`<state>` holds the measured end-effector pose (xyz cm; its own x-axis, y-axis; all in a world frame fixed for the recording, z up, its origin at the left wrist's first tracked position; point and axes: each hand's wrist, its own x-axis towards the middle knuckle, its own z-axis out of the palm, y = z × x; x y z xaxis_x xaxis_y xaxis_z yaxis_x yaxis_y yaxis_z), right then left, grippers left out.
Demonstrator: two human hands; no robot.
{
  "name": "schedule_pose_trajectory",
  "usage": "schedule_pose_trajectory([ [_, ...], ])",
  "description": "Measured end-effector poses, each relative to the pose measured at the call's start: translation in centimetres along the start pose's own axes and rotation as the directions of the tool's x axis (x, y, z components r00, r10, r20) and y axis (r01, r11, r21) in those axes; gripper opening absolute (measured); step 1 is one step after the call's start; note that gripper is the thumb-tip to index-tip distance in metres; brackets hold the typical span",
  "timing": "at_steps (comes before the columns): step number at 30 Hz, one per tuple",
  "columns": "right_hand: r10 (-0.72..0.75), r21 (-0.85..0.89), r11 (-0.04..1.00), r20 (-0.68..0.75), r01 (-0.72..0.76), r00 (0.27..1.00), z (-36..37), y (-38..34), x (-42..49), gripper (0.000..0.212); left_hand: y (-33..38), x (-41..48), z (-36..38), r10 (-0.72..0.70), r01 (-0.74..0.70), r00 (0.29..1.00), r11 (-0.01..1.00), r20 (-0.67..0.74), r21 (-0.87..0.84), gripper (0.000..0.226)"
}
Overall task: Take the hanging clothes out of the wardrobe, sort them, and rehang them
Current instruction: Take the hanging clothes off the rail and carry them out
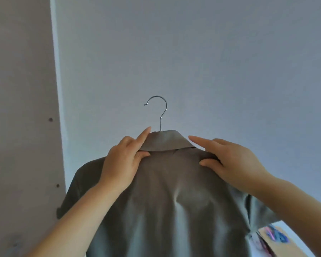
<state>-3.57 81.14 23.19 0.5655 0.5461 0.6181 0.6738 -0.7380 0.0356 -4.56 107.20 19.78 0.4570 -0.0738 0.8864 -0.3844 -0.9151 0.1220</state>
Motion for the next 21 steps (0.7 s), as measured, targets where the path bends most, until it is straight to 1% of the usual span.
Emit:
schedule_pose_trajectory([
  [3, 0.101, -0.079, 0.992, 0.017, -0.099, 0.995, -3.1, 3.0, -5.0, 0.06, 5.5, 1.2, 3.4, 0.083, -0.079, 0.996, 0.992, 0.033, -0.103, 0.066],
  [6, 0.25, -0.168, 0.955, 0.019, -0.243, 0.968, -6.1, 4.7, -10.6, 0.07, 11.1, 2.1, 6.4, 0.219, -0.204, 0.975, 0.947, 0.033, -0.249, 0.058],
  [9, 0.361, -0.242, 0.902, -0.032, -0.358, 0.932, -8.4, 5.4, -15.3, 0.075, 15.9, 2.6, 9.0, 0.334, -0.314, 0.943, 0.887, -0.001, -0.339, 0.053],
  [13, 0.512, -0.31, 0.801, -0.089, -0.513, 0.854, -12.0, 5.8, -22.3, 0.069, 22.5, 1.8, 11.9, 0.442, -0.392, 0.897, 0.792, -0.003, -0.468, 0.064],
  [16, 0.601, -0.388, 0.696, -0.145, -0.604, 0.786, -14.9, 4.8, -27.9, 0.07, 27.5, -0.3, 13.9, 0.551, -0.478, 0.834, 0.704, -0.02, -0.526, 0.072],
  [19, 0.693, -0.424, 0.573, -0.205, -0.701, 0.691, -17.9, 3.3, -33.4, 0.073, 33.2, -3.1, 15.3, 0.609, -0.464, 0.793, 0.629, 0.024, -0.624, 0.08],
  [21, 0.74, -0.454, 0.486, -0.241, -0.747, 0.628, -19.9, 2.4, -36.8, 0.074, 37.4, -4.9, 15.6, 0.633, -0.464, 0.774, 0.593, 0.024, -0.658, 0.081],
])
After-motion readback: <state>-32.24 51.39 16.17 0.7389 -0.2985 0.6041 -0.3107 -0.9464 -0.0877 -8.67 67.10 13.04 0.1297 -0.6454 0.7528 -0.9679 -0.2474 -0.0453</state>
